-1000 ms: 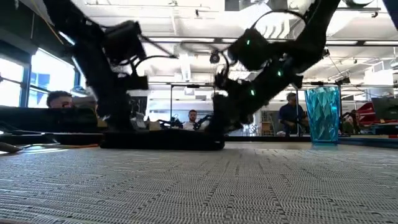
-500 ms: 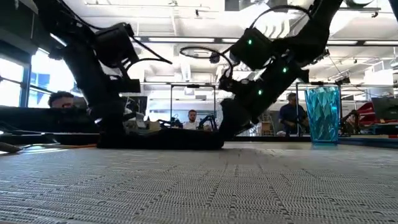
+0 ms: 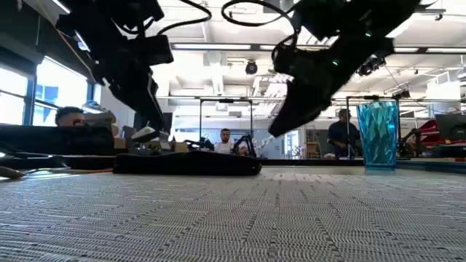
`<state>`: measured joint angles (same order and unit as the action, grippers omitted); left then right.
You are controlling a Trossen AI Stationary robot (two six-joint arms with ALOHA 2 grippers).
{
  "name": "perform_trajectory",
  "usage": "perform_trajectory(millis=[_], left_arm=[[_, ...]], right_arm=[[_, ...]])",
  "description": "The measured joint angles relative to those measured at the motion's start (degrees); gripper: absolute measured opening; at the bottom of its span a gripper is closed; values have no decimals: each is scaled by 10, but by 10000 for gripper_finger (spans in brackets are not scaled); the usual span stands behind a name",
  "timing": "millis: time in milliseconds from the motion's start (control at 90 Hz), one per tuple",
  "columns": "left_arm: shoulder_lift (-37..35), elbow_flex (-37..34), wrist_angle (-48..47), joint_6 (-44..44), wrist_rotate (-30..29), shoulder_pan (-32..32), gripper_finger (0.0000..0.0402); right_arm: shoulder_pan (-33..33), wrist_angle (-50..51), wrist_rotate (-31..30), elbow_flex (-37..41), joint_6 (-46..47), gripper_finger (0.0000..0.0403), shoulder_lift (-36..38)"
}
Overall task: Set table place
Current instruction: Put the black napkin on the gray placemat
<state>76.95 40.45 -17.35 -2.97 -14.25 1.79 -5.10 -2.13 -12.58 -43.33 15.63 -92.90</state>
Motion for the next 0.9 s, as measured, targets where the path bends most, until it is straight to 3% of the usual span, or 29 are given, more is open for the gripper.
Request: perform_trajectory(millis=[189,389,900], left_arm=[[48,-6,-7,-20,-21,-28,113],[85,-6,-53,-95,-3,-25,113],[85,-5,-90,-333,66,101,113]], right_arm=[[-34,-40,-86,75,108,204,-3],[-36,-80,-97,123,155,204,-11],[-24,-85,-111,130,154,204,-12]])
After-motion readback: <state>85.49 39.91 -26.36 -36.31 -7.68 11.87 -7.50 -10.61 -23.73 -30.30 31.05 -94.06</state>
